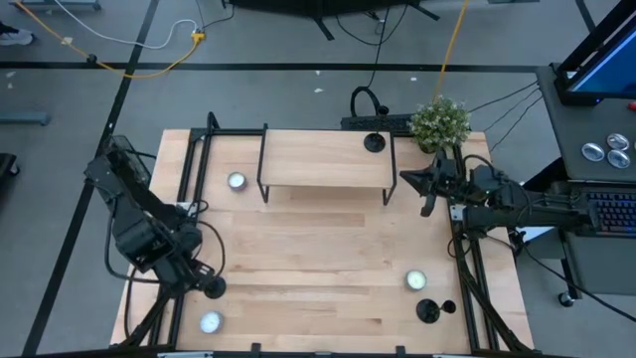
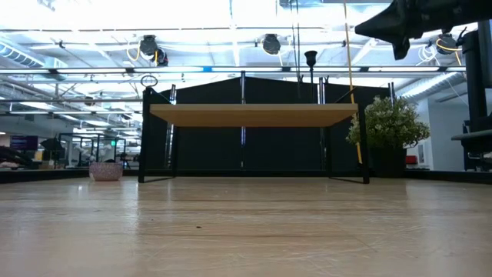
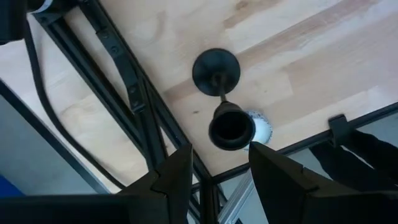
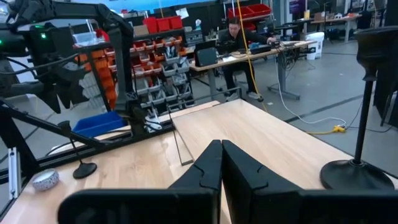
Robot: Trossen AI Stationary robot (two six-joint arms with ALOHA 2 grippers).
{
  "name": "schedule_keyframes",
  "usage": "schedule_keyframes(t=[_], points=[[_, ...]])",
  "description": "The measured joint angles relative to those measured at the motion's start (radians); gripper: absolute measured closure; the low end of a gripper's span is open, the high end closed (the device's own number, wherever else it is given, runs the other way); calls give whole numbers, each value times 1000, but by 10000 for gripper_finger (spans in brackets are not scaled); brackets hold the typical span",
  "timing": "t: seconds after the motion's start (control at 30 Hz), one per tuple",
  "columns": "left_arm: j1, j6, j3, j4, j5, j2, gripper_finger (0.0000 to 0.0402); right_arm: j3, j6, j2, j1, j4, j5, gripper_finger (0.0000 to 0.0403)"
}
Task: Pick & Place candle stick holders
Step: Put the left black candle holder on the shelf
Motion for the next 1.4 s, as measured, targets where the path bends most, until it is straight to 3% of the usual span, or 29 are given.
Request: schedule_keyframes(t=[0.27,0.8,0.9,1.07,1.27,1.4], points=[[-23,-13,-12,2,6,37,241,0,0,0,0,-1,0,403],[-25,-12,-215,180,21,32,244,0,0,0,0,-3,0,403],[-26,-7,-234,213,18,31,276,0,0,0,0,-3,0,403],[-27,-10,-236,252,-53,27,380,0,0,0,0,-2,0,403],[3,5,-224,293,-126,2,389,0,0,0,0,3,-1,403],[65,88,-165,332,-266,1,389,0,33,10,0,50,-63,403]])
